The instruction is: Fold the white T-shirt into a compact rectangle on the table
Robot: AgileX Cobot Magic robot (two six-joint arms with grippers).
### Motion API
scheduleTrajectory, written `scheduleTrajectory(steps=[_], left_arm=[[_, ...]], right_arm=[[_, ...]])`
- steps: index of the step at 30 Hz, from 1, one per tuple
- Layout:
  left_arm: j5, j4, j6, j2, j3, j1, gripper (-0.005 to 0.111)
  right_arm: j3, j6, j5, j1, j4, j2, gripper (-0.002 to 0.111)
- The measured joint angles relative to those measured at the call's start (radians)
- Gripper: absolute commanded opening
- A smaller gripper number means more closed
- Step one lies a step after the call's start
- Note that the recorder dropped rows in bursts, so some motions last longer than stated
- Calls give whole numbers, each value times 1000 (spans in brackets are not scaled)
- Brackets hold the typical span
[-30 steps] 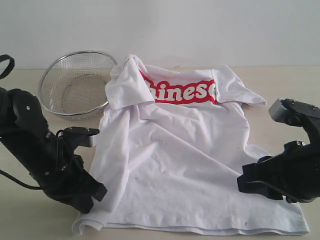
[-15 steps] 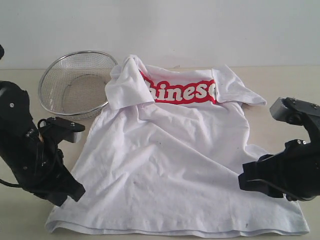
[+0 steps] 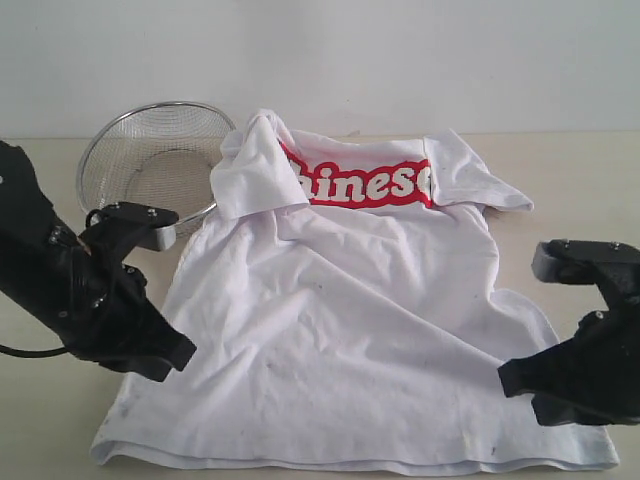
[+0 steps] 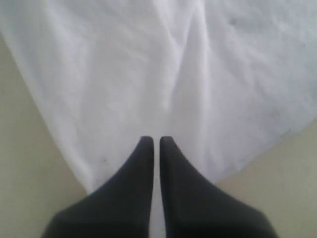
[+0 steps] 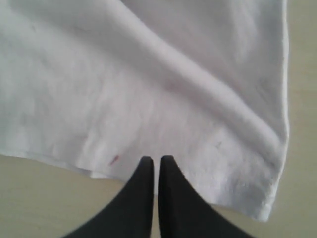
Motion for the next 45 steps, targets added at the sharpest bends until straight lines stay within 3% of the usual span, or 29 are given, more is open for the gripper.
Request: scheduleTrajectory(steps=[8,20,32,45], left_arm=[[-74,-7,40,132,0,0,5],[-40,-14,48,190,-14,3,5],[3,-7,-3,186,-18,4,5],[67,61,-64,27,96,4,5]], right_arm=[[0,16,-25,0,-22,85,0],[-2,16,-39,0,-24,150,0],[-13,74,-19,0,-95,201,0],[-19,157,42,0,-171,194,0]])
